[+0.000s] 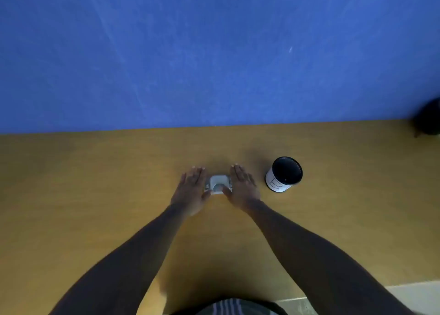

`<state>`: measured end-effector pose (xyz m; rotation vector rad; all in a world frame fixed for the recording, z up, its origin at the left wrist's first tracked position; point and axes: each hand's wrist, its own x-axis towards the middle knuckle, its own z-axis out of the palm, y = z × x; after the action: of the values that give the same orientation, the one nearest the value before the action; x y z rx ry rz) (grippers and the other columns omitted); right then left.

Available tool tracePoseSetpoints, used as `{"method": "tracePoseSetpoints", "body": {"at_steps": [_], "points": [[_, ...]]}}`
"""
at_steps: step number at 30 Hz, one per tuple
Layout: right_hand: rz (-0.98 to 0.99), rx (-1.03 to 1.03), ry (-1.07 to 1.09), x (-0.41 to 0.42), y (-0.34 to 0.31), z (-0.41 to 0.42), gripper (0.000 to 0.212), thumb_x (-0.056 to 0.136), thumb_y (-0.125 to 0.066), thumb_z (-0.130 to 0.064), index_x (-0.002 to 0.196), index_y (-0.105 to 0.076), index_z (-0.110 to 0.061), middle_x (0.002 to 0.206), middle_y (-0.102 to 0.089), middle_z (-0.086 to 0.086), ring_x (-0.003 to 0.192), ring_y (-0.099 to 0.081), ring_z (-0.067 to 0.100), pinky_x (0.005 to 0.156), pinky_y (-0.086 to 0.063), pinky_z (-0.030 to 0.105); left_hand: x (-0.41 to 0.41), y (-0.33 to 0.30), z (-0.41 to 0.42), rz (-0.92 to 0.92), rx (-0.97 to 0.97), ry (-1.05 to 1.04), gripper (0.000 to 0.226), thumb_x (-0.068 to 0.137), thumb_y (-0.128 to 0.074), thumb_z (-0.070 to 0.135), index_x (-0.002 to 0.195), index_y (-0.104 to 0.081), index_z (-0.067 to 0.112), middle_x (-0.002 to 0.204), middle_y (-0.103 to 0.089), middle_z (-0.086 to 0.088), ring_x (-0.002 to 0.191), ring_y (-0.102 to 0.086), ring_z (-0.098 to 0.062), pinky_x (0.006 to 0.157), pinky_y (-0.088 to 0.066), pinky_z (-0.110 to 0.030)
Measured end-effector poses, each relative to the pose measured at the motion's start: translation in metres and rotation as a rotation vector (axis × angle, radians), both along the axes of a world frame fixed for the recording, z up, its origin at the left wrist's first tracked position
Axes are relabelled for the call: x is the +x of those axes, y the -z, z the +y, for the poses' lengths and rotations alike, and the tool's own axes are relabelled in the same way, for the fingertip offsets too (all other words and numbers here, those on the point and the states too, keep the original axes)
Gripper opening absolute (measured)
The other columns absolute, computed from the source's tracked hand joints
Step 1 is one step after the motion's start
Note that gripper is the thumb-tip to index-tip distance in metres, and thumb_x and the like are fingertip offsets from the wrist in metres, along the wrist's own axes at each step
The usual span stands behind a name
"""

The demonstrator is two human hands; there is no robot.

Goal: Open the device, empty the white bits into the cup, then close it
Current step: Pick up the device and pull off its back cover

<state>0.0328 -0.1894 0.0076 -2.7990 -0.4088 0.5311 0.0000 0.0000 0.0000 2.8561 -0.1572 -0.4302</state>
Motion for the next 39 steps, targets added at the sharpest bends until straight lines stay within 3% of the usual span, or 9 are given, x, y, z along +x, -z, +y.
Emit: {"method": "tracePoseSetpoints", "body": {"at_steps": [3,6,11,15,21,31,36,39], "points": [[0.049,0.008,0.015,-0.001,0.005,0.002,0.073,0.098,-0.047,-0.043,0.154,-0.015,-0.009,0.163,-0.015,0.009,0.150,-0.011,0.022,0.121,-0.012,0.039,-0.005,0.007,-0.008,0.096,-0.078,0.021,0.076,0.101,-0.039,0.044,0.155,0.001,0.008,0.165,-0.005,-0.011,0.151,-0.001,-0.025,0.122,-0.003,-0.039],[0.043,0.071,0.052,-0.002,0.006,0.004,0.065,0.091,-0.061,-0.023,0.148,-0.032,-0.009,0.153,-0.037,0.011,0.143,-0.031,0.025,0.115,-0.027,0.038,-0.005,0.005,-0.014,0.066,-0.121,-0.010,0.071,0.099,-0.048,0.030,0.154,-0.010,0.009,0.162,-0.021,-0.012,0.148,-0.019,-0.027,0.118,-0.020,-0.038],[-0.005,0.113,0.061,0.001,0.006,0.003,0.051,0.084,-0.063,-0.008,0.133,-0.050,-0.013,0.133,-0.055,0.009,0.127,-0.047,0.028,0.101,-0.041,0.040,0.003,-0.001,-0.018,0.053,-0.165,-0.063,0.065,0.095,-0.055,0.021,0.150,-0.023,0.016,0.147,-0.042,-0.013,0.132,-0.040,-0.033,0.104,-0.036,-0.043],[-0.015,0.194,0.082,0.004,0.007,-0.003,0.041,0.083,-0.069,-0.015,0.122,-0.058,-0.018,0.121,-0.062,0.005,0.115,-0.055,0.026,0.094,-0.043,0.039,0.004,-0.001,-0.024,0.047,-0.162,-0.079,0.060,0.094,-0.056,0.030,0.147,-0.031,0.019,0.135,-0.050,-0.017,0.123,-0.045,-0.036,0.101,-0.038,-0.044],[0.030,0.351,0.150,0.009,0.003,-0.012,0.014,0.090,-0.061,-0.016,0.101,-0.071,-0.015,0.102,-0.072,0.007,0.095,-0.064,0.027,0.079,-0.051,0.037,0.000,0.001,-0.030,0.056,-0.202,-0.087,0.050,0.095,-0.053,0.025,0.142,-0.038,0.016,0.133,-0.050,-0.019,0.121,-0.043,-0.037,0.102,-0.036,-0.043],[0.060,0.398,0.145,0.001,-0.002,-0.013,0.015,0.086,-0.059,-0.004,0.092,-0.072,-0.010,0.095,-0.073,0.010,0.090,-0.066,0.028,0.081,-0.054,0.040,0.004,-0.003,-0.044,0.021,-0.105,-0.097,0.036,0.097,-0.050,0.024,0.127,-0.046,0.004,0.125,-0.056,-0.020,0.117,-0.049,-0.036,0.095,-0.041,-0.043],[0.040,0.590,0.226,0.000,-0.016,-0.019,0.015,0.088,-0.069,-0.018,0.101,-0.074,-0.011,0.099,-0.075,0.005,0.092,-0.068,0.019,0.084,-0.055,0.036,0.009,-0.004,-0.034,0.146,-0.428,-0.263,0.026,0.093,-0.059,0.025,0.110,-0.054,0.005,0.104,-0.064,-0.016,0.094,-0.062,-0.032,0.069,-0.044,-0.032],[0.066,0.728,0.255,0.007,-0.031,-0.018,0.019,0.086,-0.074,-0.018,0.103,-0.074,-0.008,0.103,-0.075,0.004,0.098,-0.068,0.014,0.090,-0.055,0.031,0.008,-0.008,-0.030,0.320,-0.814,-0.467,0.009,0.094,-0.062,0.017,0.094,-0.056,0.010,0.096,-0.064,-0.012,0.082,-0.063,-0.021,0.073,-0.055,-0.037]]}}
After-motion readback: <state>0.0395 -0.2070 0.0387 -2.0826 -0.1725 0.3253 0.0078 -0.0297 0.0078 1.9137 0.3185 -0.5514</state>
